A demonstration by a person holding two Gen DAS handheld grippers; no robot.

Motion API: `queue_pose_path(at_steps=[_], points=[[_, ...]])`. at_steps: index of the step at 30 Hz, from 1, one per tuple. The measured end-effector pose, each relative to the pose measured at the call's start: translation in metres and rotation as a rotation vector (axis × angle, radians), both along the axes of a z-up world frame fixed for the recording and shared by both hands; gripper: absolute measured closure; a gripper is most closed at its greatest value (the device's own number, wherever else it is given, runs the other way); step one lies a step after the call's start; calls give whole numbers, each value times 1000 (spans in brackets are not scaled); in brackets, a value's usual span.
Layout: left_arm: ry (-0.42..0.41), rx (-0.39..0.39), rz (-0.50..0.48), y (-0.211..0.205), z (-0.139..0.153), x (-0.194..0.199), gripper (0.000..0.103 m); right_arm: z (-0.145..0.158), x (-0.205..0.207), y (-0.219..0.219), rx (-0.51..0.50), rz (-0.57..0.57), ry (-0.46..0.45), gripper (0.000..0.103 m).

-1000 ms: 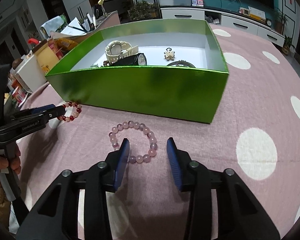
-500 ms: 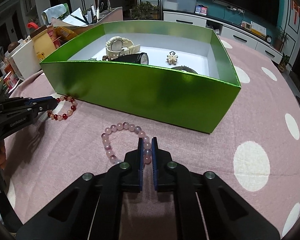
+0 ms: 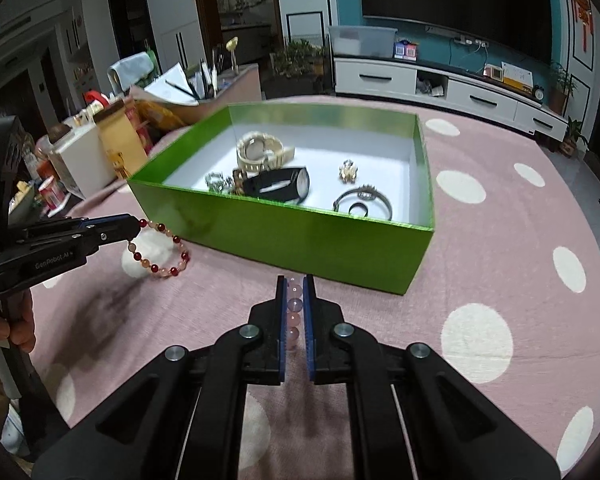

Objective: Organize jewelry
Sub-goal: 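Grasp the red bead bracelet with the left gripper while the right grasps the pink bead bracelet, then carry the red bead bracelet over the box with the left gripper while the right carries the pink one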

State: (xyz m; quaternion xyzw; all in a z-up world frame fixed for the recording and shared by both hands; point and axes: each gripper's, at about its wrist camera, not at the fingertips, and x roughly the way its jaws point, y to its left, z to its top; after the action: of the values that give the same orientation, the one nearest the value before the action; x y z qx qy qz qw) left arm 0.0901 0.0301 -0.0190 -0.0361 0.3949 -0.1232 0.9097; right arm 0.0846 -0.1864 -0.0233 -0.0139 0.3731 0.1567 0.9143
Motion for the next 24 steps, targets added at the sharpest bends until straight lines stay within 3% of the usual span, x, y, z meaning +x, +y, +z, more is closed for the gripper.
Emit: queue_pose_path(at_steps=[24], points=[[-108,-63,-38,-2,75,-27,96,67,-31,-23,54,-31,-158,96]])
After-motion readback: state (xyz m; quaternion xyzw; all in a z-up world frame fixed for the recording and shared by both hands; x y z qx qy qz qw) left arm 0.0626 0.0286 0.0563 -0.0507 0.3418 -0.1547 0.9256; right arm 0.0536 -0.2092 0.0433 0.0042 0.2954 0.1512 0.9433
